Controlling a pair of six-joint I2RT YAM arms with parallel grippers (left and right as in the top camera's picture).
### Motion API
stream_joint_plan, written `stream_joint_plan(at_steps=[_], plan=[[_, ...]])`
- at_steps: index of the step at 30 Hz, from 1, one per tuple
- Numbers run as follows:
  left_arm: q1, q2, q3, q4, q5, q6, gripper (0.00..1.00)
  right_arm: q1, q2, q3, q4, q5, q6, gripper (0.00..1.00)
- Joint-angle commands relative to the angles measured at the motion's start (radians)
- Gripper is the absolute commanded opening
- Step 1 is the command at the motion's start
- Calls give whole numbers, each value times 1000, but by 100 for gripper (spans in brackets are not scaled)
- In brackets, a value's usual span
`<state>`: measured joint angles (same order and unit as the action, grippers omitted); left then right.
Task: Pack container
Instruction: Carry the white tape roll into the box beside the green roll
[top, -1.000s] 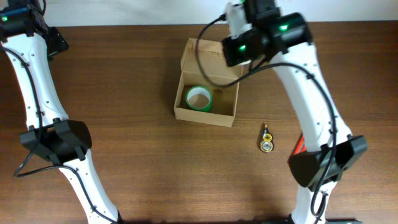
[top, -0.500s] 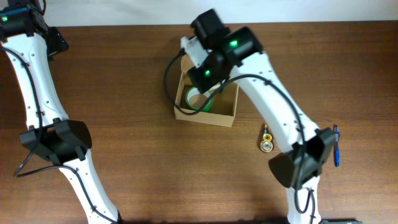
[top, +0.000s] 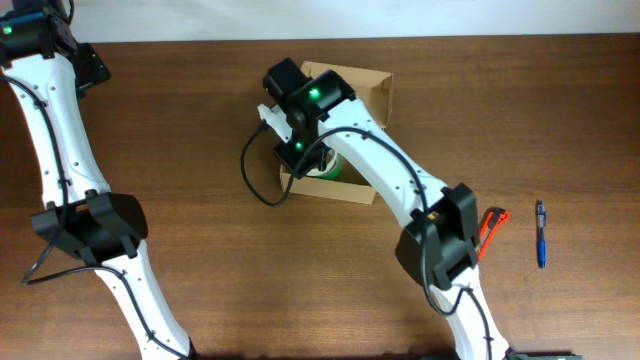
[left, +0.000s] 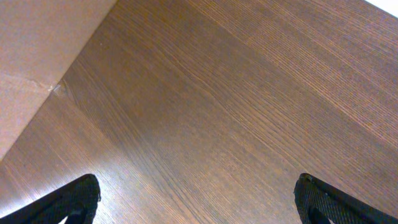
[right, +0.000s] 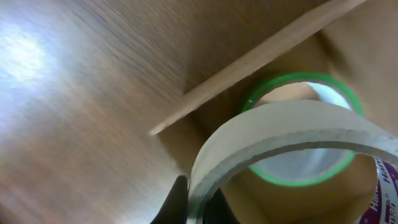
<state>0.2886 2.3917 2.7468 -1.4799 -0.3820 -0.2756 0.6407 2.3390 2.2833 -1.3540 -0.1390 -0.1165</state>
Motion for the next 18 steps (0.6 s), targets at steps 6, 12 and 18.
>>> stream_joint_plan(at_steps=[6,12,18], plan=[[4,-34,-5,-1,1,12,100,-27,29,12,38,20,-7,4],[4,-34,-5,-1,1,12,100,-45,60,11,71,19,-7,4],[5,-34,-5,-1,1,12,100,-48,94,11,89,16,-6,3]])
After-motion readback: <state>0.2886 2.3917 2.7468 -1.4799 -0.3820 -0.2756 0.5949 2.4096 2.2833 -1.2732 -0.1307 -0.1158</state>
